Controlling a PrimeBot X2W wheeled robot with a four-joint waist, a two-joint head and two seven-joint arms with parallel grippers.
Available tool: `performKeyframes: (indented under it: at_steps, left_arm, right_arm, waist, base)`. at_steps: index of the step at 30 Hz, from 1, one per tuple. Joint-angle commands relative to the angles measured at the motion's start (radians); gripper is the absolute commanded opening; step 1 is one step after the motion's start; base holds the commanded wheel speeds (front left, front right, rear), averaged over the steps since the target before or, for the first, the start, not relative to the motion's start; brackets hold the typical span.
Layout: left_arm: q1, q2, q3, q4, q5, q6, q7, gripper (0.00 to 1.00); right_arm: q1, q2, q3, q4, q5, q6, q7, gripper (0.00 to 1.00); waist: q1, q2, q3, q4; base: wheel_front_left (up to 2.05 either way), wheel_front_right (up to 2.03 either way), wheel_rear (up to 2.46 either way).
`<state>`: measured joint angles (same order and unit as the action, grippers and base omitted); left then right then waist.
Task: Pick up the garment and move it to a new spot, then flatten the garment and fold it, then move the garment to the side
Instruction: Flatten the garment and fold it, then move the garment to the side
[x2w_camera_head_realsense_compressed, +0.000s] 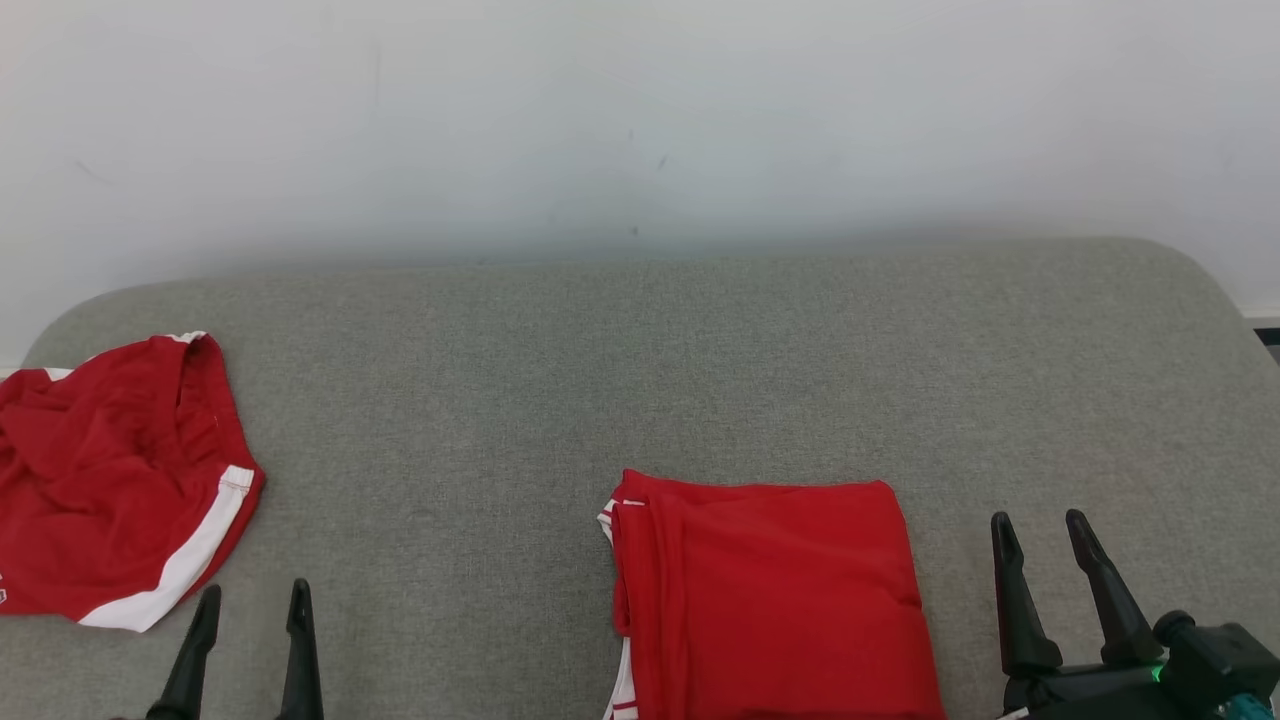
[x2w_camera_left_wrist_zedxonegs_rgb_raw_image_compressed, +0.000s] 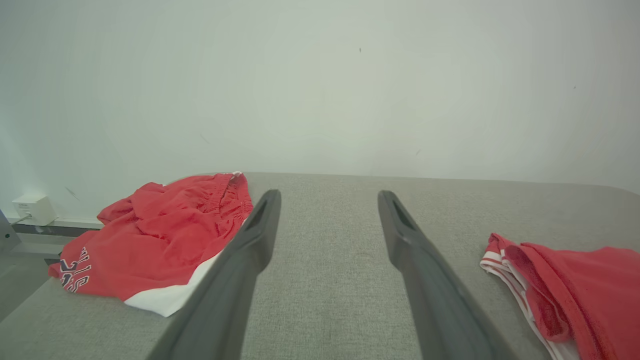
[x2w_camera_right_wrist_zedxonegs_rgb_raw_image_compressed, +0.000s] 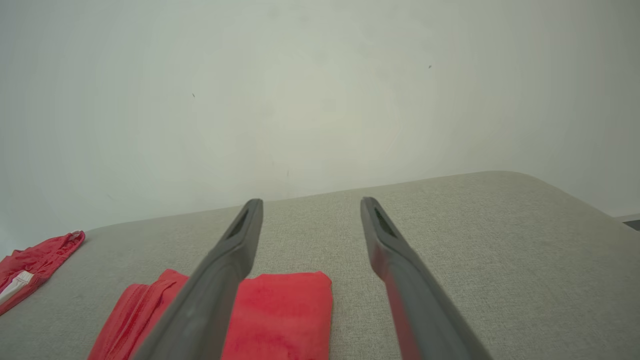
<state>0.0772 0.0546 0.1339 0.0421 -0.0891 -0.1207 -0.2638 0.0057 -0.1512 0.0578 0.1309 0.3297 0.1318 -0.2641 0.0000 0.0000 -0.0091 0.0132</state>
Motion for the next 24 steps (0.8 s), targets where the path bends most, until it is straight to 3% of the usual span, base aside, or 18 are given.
performKeyframes:
  at_steps: [1, 24]
  left_arm:
    - [0.020, 0.008, -0.001, -0.004, 0.009, 0.001, -0.001, 1.00]
    - [0.092, 0.034, -0.038, -0.051, -0.006, 0.001, -0.001, 1.00]
  right_arm:
    - [0.017, 0.007, -0.006, -0.010, -0.011, -0.003, 0.000, 1.00]
    - [0.070, 0.018, -0.025, -0.013, -0.082, -0.003, 0.009, 1.00]
  waist:
    - [0.0000, 0.0000, -0.005, 0.002]
    - [0.0000, 0.0000, -0.025, 0.028]
  base:
    - [0.00, 0.00, 0.00]
    - [0.00, 0.00, 0.00]
